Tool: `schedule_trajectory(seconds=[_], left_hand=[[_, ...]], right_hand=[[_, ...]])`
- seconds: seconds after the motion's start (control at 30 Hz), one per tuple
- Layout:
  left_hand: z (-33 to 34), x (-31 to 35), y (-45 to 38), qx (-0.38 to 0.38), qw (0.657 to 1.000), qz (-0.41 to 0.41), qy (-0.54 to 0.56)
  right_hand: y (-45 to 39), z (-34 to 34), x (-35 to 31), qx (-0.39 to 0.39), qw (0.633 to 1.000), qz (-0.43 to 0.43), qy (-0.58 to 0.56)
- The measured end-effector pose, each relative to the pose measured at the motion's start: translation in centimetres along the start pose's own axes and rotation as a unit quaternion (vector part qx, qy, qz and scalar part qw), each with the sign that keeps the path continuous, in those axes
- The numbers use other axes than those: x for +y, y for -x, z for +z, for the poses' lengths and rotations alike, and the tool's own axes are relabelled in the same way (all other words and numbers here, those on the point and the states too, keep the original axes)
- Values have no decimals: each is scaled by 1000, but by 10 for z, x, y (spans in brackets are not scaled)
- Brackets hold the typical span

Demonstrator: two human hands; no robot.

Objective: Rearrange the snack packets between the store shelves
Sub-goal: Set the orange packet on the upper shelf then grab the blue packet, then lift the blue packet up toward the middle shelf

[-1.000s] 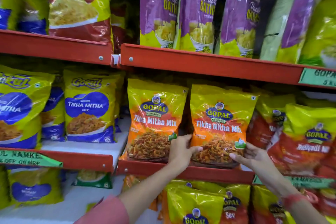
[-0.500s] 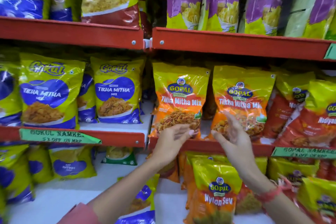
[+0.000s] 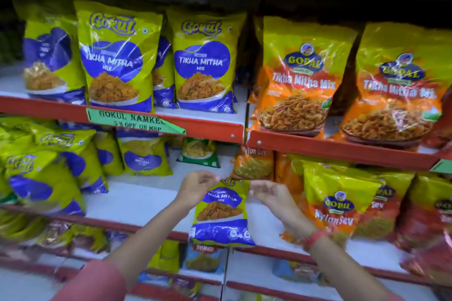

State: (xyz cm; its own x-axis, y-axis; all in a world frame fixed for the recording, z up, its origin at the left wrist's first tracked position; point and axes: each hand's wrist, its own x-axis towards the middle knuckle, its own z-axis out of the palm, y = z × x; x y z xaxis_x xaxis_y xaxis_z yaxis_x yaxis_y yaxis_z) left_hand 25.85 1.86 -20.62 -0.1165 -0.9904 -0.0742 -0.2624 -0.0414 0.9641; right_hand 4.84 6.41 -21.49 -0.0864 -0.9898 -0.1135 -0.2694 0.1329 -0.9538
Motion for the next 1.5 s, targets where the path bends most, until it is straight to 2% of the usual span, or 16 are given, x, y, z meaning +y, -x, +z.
schedule_trajectory(seconds=[0.23, 0.37, 0.43, 0.6, 0.77, 1.03, 1.33, 1.5], left_hand=[[-1, -90, -27, 13, 974, -224, -13], [8, -112, -41, -51, 953, -298, 34], [8, -120, -45, -58, 946, -311, 75], [2, -133, -35, -35, 966, -226, 120], [-1, -132, -11, -19, 978, -169, 119], [-20, -110, 33, 13, 989, -79, 126], [-66, -16, 54, 29, 987, 102, 117], [-98, 60, 37, 49, 967, 228, 104]], right_hand=[[-34, 28, 61, -50, 970, 238, -15], [-45, 39, 80, -105, 949, 297, -28], [-48, 41, 88, -102, 948, 295, -62], [-40, 40, 100, -58, 966, 214, -130], [-24, 39, 96, -32, 985, 137, -98], [16, 41, 72, -32, 994, 55, -94], [26, 22, -25, -29, 991, -93, -96], [12, 9, -106, -9, 972, -216, -87]])
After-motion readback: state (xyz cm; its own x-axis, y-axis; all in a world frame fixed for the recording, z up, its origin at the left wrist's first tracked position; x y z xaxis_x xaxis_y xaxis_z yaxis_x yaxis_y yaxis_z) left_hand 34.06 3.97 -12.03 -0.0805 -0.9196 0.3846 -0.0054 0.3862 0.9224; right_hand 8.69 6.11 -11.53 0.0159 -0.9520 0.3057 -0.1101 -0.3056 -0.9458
